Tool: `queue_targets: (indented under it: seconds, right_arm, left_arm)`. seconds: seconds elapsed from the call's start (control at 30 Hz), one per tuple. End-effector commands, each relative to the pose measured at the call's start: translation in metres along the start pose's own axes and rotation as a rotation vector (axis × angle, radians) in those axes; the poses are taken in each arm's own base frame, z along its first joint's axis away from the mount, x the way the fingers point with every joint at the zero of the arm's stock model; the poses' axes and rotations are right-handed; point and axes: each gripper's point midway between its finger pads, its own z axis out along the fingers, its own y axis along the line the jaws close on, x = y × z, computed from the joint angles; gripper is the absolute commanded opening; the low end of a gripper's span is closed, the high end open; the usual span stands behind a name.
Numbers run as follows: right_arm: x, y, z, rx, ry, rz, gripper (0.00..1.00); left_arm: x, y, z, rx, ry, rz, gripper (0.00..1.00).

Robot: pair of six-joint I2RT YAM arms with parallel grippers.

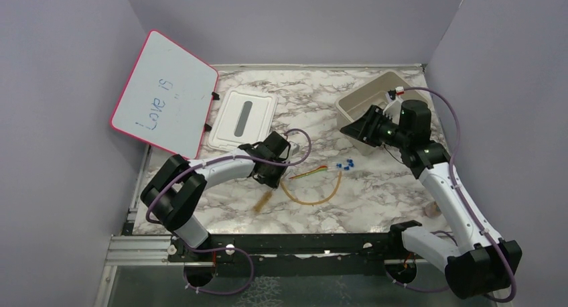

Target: Organize the chemistry lab equipment

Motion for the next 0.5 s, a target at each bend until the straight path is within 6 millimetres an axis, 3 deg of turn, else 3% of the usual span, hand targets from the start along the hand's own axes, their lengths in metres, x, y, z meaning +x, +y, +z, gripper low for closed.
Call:
queue_targets:
  seconds: [0.0, 0.17, 0.33, 0.47]
  right_arm:
    - [-0.005, 0.025, -0.012, -0.082, -0.008, -0.015, 0.50]
    - [0.003, 0.028, -0.012, -0.122, 0.016, 0.011, 0.50]
    - [0.012, 0.025, -0.009, -0.112, -0.014, 0.118, 0.46]
    - [0.008, 0.037, -0.013, -0.110, -0.046, 0.092, 0.55]
  left_arm:
    - [-0.027, 0.001, -0.025, -0.036, -0.106, 0.056, 0.00]
    - [-0.063, -0.010, -0.061, -0.019, -0.257, 0.039, 0.00]
    - [-0.114, -0.037, -0.108, 0.080, -0.456, -0.018, 0.00]
    - [-0.150, -0.065, -0.143, 0.215, -0.610, -0.057, 0.00]
